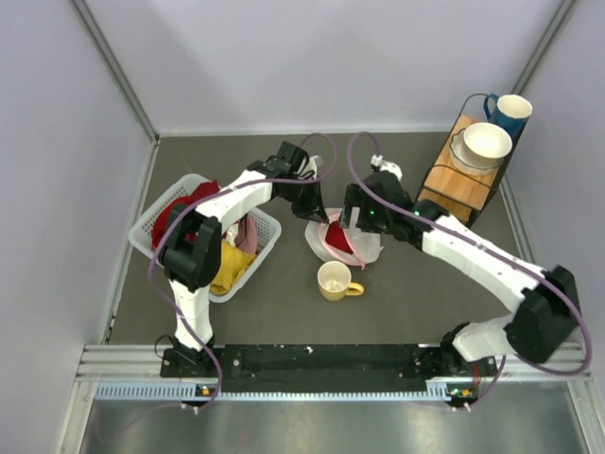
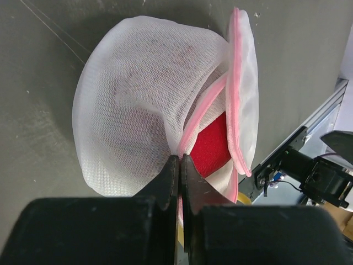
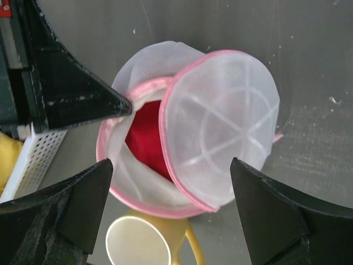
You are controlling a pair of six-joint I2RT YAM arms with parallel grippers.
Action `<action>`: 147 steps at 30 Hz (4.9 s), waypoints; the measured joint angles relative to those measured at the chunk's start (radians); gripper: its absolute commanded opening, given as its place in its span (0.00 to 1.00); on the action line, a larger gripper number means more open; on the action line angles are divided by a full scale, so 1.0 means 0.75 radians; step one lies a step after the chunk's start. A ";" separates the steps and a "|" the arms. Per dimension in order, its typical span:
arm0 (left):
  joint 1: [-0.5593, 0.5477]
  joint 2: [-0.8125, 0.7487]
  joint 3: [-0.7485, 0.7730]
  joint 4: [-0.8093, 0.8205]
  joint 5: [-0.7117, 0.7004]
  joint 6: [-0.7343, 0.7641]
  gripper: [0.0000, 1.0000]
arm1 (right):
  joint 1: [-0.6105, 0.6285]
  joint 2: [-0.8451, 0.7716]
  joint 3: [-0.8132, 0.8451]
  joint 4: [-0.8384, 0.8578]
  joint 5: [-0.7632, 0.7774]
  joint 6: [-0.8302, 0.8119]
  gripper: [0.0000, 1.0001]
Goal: Unzip the laundry bag and remove the bra
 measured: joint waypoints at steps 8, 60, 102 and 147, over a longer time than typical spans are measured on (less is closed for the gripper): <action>0.022 -0.042 -0.091 0.048 0.050 -0.030 0.00 | 0.040 0.366 0.181 -0.001 0.089 -0.044 0.65; -0.149 -0.494 -0.075 0.148 -0.224 -0.091 0.54 | 0.045 -0.663 -0.691 0.621 0.320 -0.009 0.00; -0.214 -0.362 0.101 0.076 -0.079 -0.109 0.00 | 0.035 -0.684 -0.703 0.575 0.347 0.027 0.00; -0.415 -0.052 0.137 -0.099 -0.717 0.051 0.00 | 0.027 -0.689 -0.738 0.545 0.319 0.073 0.00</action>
